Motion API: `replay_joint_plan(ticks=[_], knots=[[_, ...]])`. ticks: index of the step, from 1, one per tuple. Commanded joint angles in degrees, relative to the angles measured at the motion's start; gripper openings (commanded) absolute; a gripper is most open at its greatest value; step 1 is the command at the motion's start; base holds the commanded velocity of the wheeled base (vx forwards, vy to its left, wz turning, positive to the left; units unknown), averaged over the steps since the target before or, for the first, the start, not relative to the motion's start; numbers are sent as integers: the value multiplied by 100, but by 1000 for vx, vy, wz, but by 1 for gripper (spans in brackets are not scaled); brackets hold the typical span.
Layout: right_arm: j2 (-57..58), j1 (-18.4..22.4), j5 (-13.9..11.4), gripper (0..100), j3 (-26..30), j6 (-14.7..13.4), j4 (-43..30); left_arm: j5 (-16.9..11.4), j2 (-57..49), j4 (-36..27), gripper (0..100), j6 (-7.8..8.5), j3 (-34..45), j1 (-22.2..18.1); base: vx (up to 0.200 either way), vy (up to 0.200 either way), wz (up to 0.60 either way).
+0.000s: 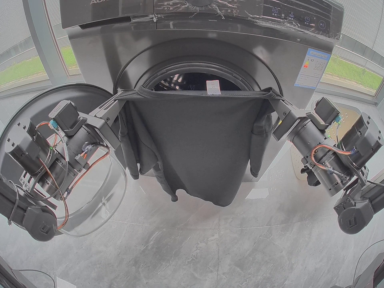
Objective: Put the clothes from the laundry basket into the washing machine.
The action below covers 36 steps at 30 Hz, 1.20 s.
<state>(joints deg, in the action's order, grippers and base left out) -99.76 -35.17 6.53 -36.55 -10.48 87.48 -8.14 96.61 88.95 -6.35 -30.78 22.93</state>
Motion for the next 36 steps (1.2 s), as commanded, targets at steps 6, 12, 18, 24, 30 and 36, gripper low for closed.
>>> replay_joint_plan(ticks=[6, 12, 18, 24, 30, 36], knots=[[105, 37, -3, 0, -45, 55, 6, 6, -134, 25, 0, -15, -218, 27, 0, 0, 0], [123, 37, 6, 0, -72, 64, -3, 15, -142, 25, 0, -15, -306, 27, 0, 0, 0], [176, 45, -3, 0, -107, 73, 6, 15, -134, 25, 0, -24, -244, 98, 0, 0, 0], [220, 54, -3, 0, -116, 73, -3, 15, -99, 25, 0, -15, -227, 159, 0, 0, 0], [255, 63, 6, 0, -107, 73, -12, 15, -63, 25, 0, -15, -200, 177, 0, 0, 0], [246, 45, -3, 0, 51, 152, -29, 15, -37, 25, 0, -15, -51, 555, 0, 0, 0]])
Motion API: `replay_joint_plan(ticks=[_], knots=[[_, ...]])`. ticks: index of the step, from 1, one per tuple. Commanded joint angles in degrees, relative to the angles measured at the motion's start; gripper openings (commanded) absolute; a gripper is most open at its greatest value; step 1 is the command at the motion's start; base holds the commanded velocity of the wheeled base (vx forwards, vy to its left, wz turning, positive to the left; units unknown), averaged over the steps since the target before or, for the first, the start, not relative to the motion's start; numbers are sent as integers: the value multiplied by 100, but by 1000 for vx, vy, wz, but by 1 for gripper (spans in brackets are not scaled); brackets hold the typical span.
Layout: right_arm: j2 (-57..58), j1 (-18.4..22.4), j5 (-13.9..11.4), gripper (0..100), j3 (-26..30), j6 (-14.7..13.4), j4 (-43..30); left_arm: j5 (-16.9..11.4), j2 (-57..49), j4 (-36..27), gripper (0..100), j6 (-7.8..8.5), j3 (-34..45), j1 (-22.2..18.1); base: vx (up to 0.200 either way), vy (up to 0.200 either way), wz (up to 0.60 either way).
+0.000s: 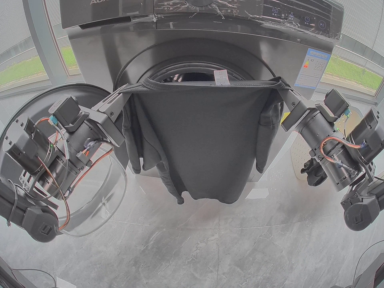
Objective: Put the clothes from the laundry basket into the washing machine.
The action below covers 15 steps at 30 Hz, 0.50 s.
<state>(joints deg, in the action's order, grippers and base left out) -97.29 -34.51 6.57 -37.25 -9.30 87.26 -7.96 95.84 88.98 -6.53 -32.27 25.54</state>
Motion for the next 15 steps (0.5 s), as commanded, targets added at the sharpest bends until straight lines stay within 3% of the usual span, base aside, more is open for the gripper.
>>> replay_joint_plan(ticks=[1, 10, 11, 15], knots=[[-9, -38, -7, 0, 157, 34, -7, -4, 49, 23, 0, 3, 98, 355, 0, 0, 0], [-431, -442, -279, 0, 913, 78, -51, -21, 664, 14, 0, -32, -658, 1164, 0, 0, 0], [-571, -460, -288, 100, 948, 165, -60, -21, 813, 23, 0, -32, -860, 1208, 0, 0, 0], [-835, -609, -323, 100, 1361, 201, -69, 5, 1007, 5, 0, -58, -1212, 1217, 0, 0, 0]])
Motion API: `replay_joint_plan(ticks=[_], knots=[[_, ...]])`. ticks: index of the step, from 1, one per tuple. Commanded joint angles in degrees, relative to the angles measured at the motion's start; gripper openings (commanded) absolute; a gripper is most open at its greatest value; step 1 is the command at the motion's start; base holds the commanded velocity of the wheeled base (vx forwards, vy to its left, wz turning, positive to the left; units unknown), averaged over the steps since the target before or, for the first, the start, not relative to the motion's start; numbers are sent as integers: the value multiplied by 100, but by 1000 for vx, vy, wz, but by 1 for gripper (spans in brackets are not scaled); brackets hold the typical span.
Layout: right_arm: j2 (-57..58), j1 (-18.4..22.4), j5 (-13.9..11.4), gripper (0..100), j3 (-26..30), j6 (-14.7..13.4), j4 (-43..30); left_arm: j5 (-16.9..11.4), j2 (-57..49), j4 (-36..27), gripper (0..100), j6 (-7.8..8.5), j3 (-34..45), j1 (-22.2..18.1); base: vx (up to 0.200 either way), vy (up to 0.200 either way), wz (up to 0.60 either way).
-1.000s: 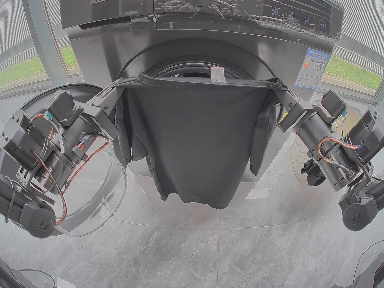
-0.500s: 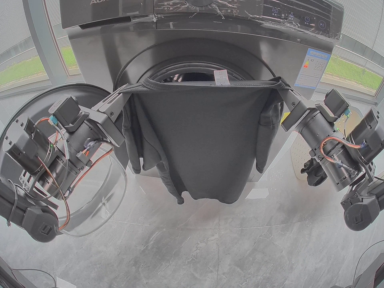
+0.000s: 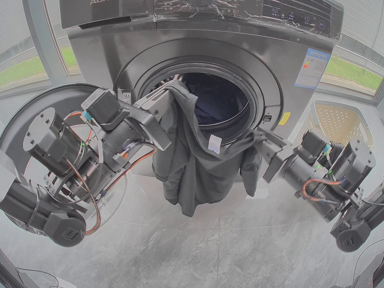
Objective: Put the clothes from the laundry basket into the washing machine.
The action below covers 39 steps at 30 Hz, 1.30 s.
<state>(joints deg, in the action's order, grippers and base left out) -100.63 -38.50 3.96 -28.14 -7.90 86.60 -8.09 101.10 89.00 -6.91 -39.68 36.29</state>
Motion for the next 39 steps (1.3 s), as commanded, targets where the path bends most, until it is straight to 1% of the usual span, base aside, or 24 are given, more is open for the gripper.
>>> replay_joint_plan(ticks=[1, 3, 5, 8, 12, 19, 27, 30, 33, 36, 37, 39], knots=[[-527, -228, -106, 100, 546, 60, 6, 27, 499, 3, 0, -29, -523, 141, 0, 0, 0], [-642, -255, -273, 100, 818, 52, 85, 98, 499, 3, 0, -29, -629, 141, 0, 0, 0], [-774, -246, -343, 100, 1029, 43, 85, 150, 499, 3, 0, -47, -655, 141, 0, 0, 0], [-1134, -184, -361, 100, 1170, 43, 120, 159, 525, 3, 0, -56, -655, 141, 0, 0, 0], [-1494, -149, -361, 100, 1100, 25, 164, 177, 525, 3, 0, -56, -664, 141, 0, 0, 0], [-2118, -149, -317, 100, 256, 17, 173, 177, 499, 3, 0, -47, -629, 159, 0, 0, 0], [-2830, -61, -352, 100, -746, 52, 182, 185, 420, 12, 0, -47, -620, 282, 0, 0, 0], [-2918, -79, -370, 100, -948, 52, 182, 185, 411, 3, 0, -47, -629, 282, 0, 0, 0], [-2918, -132, -440, 100, -1001, 43, 182, 194, 411, 3, 0, -47, -620, 282, 0, 0, 0], [-2909, -149, -431, 100, -1010, 43, 182, 185, 411, 3, 0, -47, -620, 282, 0, 0, 0], [-2927, -123, -379, 100, -1098, 43, 182, 185, 411, 3, 0, -47, -620, 282, 0, 0, 0], [-3015, -61, -352, 100, -1203, 34, 173, 185, 411, 3, 0, -38, -620, 282, 0, 0, 0]])
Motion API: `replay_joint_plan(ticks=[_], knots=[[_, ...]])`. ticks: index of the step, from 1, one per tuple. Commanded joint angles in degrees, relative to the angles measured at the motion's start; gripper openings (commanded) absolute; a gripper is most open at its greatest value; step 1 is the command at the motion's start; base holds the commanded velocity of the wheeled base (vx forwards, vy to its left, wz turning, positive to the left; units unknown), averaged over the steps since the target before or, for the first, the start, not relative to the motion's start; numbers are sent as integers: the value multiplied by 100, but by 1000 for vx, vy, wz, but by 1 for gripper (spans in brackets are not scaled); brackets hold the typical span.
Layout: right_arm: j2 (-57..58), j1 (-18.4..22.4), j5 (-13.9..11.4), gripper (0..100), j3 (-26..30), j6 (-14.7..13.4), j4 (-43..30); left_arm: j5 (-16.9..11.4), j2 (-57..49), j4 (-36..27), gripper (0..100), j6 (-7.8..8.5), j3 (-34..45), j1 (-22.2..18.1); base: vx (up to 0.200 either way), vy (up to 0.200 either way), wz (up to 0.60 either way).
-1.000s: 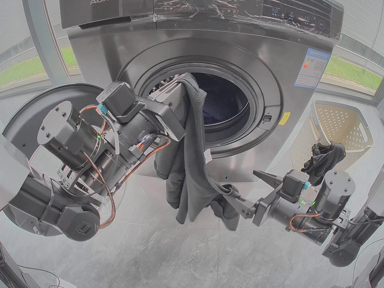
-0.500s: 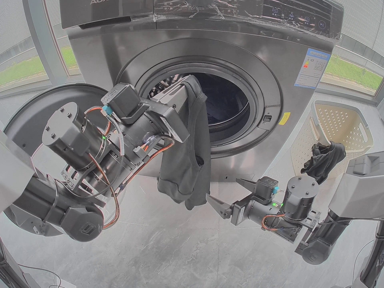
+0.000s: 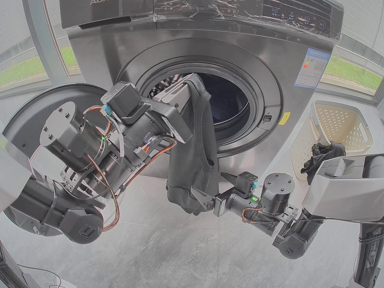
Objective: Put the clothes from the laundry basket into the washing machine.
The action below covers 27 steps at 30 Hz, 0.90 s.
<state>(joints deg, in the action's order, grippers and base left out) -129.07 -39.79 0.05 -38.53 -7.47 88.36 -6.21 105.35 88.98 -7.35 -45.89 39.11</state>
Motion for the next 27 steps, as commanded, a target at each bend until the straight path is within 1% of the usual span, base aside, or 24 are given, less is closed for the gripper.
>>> replay_joint_plan(ticks=[1, 3, 11, 16, 17, 18, 22, 24, 27], knots=[[-241, 121, 39, 100, -198, -9, -20, -4, -23, 14, 0, 6, 9, 0, 0, 0, 0], [-311, 235, 39, 100, -260, 0, -47, -4, -41, 14, 0, 14, 27, 9, 0, 0, 0], [-601, 428, 39, 100, -954, 27, -91, 5, -164, 14, 0, 23, 176, 211, 0, 0, 0], [-795, 437, 30, 100, -1297, 35, -99, 14, -208, 14, 0, 23, 203, 273, 0, 0, 0], [-795, 437, 30, 100, -1297, 35, -99, 14, -208, 14, 0, 23, 203, 273, 0, 0, 0], [-909, 437, -14, 100, -1490, 35, -91, 14, -208, 14, 0, 23, 220, 282, 0, 0, 0], [-1138, 428, -5, 100, -1982, 27, -152, 14, -208, 14, 0, 23, 291, 282, 0, 0, 0], [-1243, 428, 4, 100, -2176, 35, -170, 14, -208, 14, 0, 23, 291, 264, 0, 0, 0], [-1296, 437, 4, 100, -2308, 35, -161, 14, -208, 14, 0, 23, 291, 229, 0, 0, 0]])
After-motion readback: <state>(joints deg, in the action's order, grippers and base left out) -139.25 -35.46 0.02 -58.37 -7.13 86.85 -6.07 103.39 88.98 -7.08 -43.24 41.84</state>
